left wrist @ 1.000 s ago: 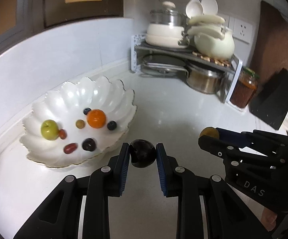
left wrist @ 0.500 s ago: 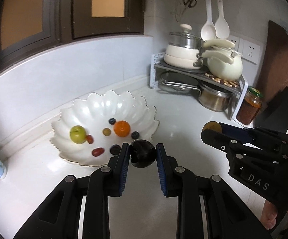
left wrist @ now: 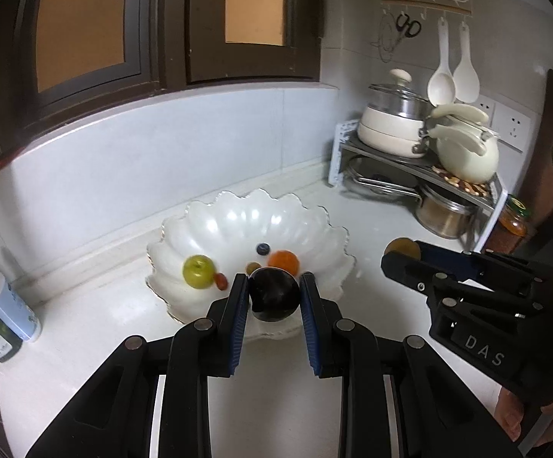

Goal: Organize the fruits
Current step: 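Carry the dark plum and brown round fruit over the white bowl with both tools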

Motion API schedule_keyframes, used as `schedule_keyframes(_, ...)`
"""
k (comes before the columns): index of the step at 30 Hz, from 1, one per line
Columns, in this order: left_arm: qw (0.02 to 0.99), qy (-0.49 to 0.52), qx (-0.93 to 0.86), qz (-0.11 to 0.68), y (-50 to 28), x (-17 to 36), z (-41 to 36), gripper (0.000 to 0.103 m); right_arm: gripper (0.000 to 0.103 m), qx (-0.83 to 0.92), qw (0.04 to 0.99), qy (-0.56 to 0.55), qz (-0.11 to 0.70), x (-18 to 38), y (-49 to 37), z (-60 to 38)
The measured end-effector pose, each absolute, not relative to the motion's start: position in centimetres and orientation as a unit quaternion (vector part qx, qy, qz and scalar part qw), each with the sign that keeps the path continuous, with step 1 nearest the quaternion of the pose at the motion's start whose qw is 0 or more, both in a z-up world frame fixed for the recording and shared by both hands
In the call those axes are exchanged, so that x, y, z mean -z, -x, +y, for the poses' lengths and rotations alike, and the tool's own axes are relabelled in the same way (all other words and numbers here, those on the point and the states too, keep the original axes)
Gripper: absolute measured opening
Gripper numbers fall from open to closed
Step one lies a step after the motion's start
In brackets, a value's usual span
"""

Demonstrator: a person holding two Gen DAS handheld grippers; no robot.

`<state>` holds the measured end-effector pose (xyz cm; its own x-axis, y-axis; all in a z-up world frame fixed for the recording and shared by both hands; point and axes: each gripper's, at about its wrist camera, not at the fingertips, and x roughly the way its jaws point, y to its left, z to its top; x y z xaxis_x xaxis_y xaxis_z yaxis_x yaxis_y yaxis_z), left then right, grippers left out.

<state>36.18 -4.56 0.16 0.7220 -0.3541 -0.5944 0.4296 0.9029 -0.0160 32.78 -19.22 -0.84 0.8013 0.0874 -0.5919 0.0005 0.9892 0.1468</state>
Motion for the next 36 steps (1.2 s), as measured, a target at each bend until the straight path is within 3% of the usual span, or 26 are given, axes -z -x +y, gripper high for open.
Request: schedule_keyframes(36,0.907,-0.067,0.162,0.383,-50.0,2.3,-5.6,0.027,0.029,-0.02,0.919,-0.047,0.392,3.1,-47.2,-18.9)
